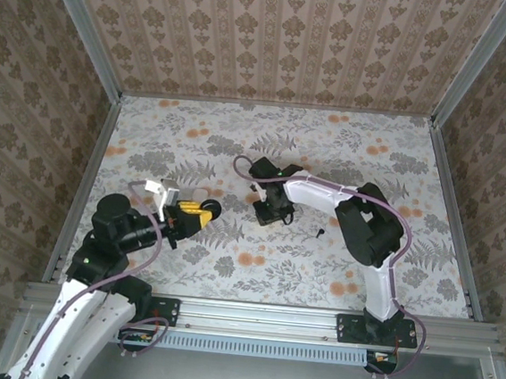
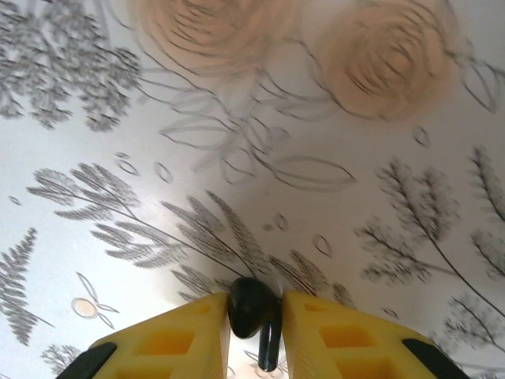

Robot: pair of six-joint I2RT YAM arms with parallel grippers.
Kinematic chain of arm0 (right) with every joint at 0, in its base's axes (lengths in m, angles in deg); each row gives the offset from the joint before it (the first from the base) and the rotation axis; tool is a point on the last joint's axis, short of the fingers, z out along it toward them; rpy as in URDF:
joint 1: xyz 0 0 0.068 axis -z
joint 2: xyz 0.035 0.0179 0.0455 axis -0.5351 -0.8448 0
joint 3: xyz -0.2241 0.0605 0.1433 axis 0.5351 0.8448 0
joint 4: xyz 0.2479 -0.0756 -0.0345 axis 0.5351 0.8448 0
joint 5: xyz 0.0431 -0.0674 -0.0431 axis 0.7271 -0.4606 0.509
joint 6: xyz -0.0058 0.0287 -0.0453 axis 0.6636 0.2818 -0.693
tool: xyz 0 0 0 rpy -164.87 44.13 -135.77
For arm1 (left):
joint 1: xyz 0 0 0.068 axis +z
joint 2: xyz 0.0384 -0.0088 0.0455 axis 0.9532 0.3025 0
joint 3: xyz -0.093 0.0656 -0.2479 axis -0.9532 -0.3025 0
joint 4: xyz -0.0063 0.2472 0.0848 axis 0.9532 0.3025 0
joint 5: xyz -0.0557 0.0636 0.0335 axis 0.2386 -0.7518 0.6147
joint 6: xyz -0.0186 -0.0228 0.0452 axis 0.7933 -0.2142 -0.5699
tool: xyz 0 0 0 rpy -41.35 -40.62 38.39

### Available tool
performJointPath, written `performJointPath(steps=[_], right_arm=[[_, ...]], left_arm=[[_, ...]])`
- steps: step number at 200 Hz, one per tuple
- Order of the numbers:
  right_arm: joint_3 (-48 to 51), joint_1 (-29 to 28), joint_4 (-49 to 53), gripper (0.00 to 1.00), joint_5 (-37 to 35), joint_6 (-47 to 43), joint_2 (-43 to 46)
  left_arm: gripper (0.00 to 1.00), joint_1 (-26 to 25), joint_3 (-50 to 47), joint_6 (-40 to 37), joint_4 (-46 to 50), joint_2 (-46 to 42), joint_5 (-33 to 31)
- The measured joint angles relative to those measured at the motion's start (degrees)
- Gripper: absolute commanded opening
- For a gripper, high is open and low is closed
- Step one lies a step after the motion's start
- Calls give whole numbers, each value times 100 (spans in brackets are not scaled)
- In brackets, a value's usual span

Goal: Insert the wireless bluetooth earbuds into the charging case

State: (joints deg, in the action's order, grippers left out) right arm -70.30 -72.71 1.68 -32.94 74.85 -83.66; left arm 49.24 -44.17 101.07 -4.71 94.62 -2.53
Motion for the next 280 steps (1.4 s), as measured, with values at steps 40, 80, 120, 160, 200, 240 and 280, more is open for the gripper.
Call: performJointPath(steps=[40, 80, 120, 160, 200, 240, 280], right_arm=[[588, 155, -367, 38, 245, 509, 378], [1250, 363, -562, 50, 686, 1029, 1075], [2168, 420, -1508, 55, 1196, 1126, 3169], [3062, 278, -3421, 62, 2081, 1305, 5213], [3045, 133, -4022, 64, 2671, 1261, 5101], [2675, -96, -3954, 63, 2911, 1093, 4439], [2330, -142, -3840, 63, 2983, 901, 4207]], left_arm=[[0, -63, -356, 195, -636, 540, 28], [0, -197, -498, 214, -1067, 968, 35], [0, -227, -730, 240, -1722, 1169, 116], [0, -267, -1008, 433, -2874, 1534, 286], [0, -564, -1014, 520, -3554, 1827, 498], [0, -699, -992, 520, -3703, 1906, 568], [0, -730, -973, 518, -3713, 1904, 599]])
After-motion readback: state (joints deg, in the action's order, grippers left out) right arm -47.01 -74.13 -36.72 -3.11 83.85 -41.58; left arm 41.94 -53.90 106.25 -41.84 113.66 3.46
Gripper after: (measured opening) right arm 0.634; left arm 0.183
